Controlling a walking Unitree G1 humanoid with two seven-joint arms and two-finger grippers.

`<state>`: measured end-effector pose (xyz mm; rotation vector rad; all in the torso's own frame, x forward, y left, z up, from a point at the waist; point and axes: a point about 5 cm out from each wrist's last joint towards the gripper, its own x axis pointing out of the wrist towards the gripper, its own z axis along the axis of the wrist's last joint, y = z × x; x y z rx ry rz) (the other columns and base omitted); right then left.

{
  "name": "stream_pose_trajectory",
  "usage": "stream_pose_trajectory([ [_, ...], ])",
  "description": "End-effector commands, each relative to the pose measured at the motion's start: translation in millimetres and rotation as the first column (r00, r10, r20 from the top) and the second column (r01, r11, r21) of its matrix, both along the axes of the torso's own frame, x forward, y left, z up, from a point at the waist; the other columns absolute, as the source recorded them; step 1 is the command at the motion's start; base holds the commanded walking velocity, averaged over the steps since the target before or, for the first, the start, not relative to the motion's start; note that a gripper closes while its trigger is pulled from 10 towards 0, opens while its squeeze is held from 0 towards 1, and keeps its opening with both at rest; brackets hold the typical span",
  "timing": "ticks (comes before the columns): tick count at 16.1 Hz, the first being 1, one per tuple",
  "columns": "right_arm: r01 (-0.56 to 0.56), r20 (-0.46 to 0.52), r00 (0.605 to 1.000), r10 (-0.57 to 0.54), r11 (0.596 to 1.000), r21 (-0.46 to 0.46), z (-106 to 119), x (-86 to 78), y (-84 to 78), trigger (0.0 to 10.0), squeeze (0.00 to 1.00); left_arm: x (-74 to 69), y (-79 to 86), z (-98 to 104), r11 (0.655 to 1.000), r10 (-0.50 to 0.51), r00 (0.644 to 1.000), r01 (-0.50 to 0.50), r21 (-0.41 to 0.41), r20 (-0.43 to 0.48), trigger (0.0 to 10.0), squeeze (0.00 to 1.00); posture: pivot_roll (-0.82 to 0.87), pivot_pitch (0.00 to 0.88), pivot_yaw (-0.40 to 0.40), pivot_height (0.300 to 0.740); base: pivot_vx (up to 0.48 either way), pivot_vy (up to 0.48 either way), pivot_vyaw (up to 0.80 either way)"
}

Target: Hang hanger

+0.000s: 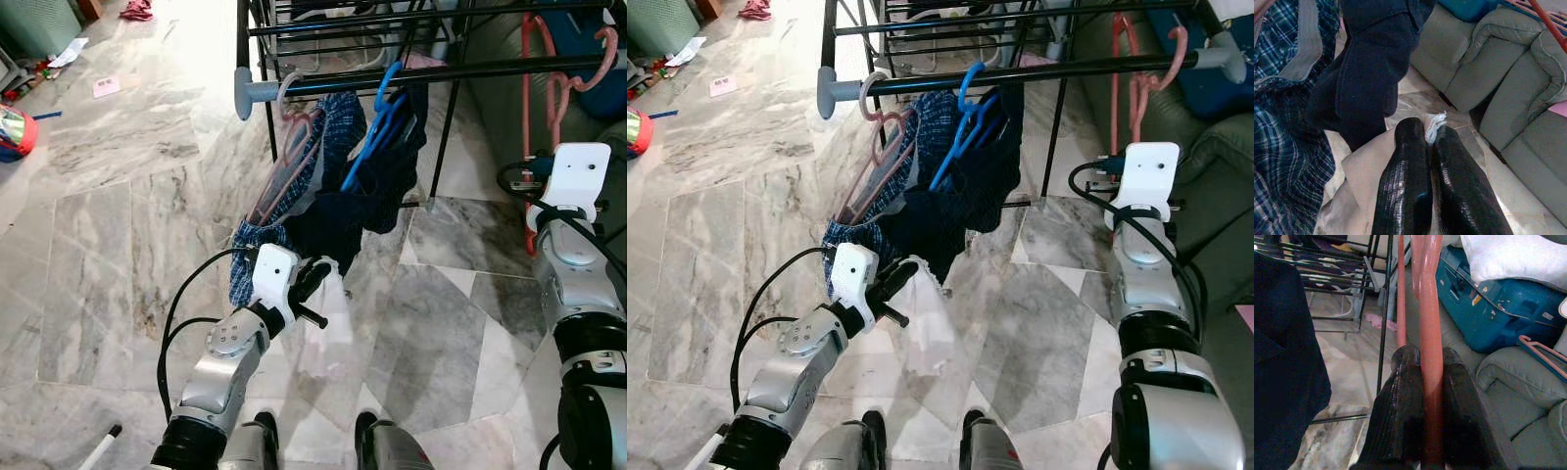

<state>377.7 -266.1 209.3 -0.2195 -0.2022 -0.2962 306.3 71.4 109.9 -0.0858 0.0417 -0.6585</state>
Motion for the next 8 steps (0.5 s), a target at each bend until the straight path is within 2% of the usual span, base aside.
stream_pose_trajectory([
  [1, 0.000, 0.030, 1.000, 0.000, 1.000, -0.011, 6.1, -0.3, 1.3, 10.0, 0.00, -1.3, 0.6, -1.3, 1.000, 0.000, 1.000, 0.000, 0.002, 0.005, 10.0, 0.00, 0.01, 0.228, 0.042, 0.740, 0.000, 0.000, 0.00],
  [8, 0.000, 0.030, 1.000, 0.000, 1.000, -0.011, 6.1, -0.3, 1.3, 10.0, 0.00, -1.3, 0.6, -1.3, 1.000, 0.000, 1.000, 0.000, 0.002, 0.005, 10.0, 0.00, 0.01, 0.228, 0.042, 0.740, 0.000, 0.000, 0.00],
])
